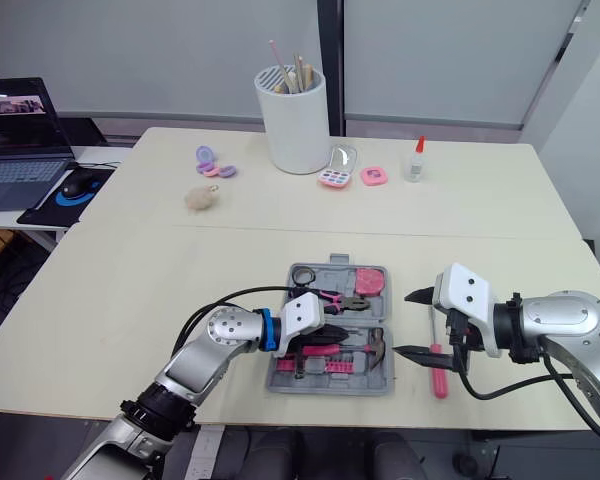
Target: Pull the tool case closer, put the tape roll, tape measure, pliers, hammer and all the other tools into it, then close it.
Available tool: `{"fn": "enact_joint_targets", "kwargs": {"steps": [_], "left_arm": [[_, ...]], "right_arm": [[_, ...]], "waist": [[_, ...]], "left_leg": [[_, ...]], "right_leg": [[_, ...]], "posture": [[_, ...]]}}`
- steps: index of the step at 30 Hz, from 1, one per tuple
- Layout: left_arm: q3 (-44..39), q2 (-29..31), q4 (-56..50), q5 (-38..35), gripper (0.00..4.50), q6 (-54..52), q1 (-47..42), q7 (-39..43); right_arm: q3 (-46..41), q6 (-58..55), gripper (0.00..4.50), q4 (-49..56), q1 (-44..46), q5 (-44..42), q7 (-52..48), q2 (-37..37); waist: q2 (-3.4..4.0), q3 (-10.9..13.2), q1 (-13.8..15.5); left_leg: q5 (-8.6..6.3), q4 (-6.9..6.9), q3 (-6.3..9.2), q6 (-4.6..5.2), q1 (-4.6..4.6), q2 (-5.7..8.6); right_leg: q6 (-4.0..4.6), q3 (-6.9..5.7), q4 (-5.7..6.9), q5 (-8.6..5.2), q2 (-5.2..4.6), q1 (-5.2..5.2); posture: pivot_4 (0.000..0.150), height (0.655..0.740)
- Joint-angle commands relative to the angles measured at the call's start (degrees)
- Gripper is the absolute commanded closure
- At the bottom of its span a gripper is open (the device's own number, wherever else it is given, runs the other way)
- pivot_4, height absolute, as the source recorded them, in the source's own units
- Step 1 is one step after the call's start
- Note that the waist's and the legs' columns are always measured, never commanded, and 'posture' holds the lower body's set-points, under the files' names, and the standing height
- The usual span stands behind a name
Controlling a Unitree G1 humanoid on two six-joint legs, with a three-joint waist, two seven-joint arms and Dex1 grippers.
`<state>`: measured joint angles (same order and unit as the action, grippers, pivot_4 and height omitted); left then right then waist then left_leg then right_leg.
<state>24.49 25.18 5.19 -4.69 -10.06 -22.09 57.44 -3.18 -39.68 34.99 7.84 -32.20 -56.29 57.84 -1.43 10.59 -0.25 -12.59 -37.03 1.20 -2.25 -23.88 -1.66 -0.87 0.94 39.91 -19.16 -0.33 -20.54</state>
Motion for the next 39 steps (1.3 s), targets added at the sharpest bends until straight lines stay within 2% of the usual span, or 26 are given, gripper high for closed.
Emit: {"fn": "enact_joint_targets", "kwargs": {"steps": [1, 8, 17, 32, 39], "left_arm": [[-1.2, 2.1, -2.2, -0.7, 4.47, 0.6, 0.1, 2.8], [-3.0, 6.7, -6.2, -2.1, 4.47, -1.5, 2.6, 5.6], [-0.7, 3.9, -2.9, 2.3, 4.47, -1.7, 1.6, 3.0], [2.7, 3.9, 3.8, 7.3, 4.47, 4.3, 2.1, 3.8], [-1.3, 4.8, 1.6, 3.6, 4.47, 4.3, 2.6, 4.3]], "right_arm": [[-2.0, 0.2, 0.00, 1.2, 0.2, -0.6, -0.3, 0.8], [-1.8, 0.3, 0.00, 1.0, 0.3, -0.5, 0.1, 0.4], [-1.2, 0.5, 0.00, 0.6, 0.8, -0.1, 0.1, 0.2], [-1.3, 0.3, 0.00, 0.5, 0.5, -0.1, 0.8, 0.0], [-1.3, 1.7, 0.00, -1.2, 0.3, 0.8, -0.4, 0.5]], "waist": [[0.00, 0.0, 0.0], [0.00, 0.0, 0.0], [0.00, 0.0, 0.0], [0.08, 0.0, 0.0], [0.11, -0.1, -0.1]], "left_leg": [[0.00, 0.00, 0.00, 0.00, 0.00, 0.00], [0.00, 0.01, -0.01, 0.00, 0.00, -0.01], [0.00, 0.00, -0.01, 0.00, 0.00, 0.00], [0.00, -0.01, 0.00, 0.00, 0.08, 0.01], [0.00, -0.01, 0.00, 0.00, 0.17, 0.00]], "right_leg": [[0.00, 0.00, 0.00, 0.00, 0.00, 0.00], [0.00, 0.00, 0.00, 0.00, 0.00, 0.00], [0.00, 0.00, 0.00, 0.00, -0.01, 0.01], [0.00, 0.00, 0.00, 0.00, -0.01, 0.09], [0.00, -0.01, -0.01, 0.00, -0.02, 0.18]], "posture": [[0.150, 0.7400], [0.150, 0.7400], [0.150, 0.7400], [0.150, 0.7400], [0.150, 0.7400]]}}
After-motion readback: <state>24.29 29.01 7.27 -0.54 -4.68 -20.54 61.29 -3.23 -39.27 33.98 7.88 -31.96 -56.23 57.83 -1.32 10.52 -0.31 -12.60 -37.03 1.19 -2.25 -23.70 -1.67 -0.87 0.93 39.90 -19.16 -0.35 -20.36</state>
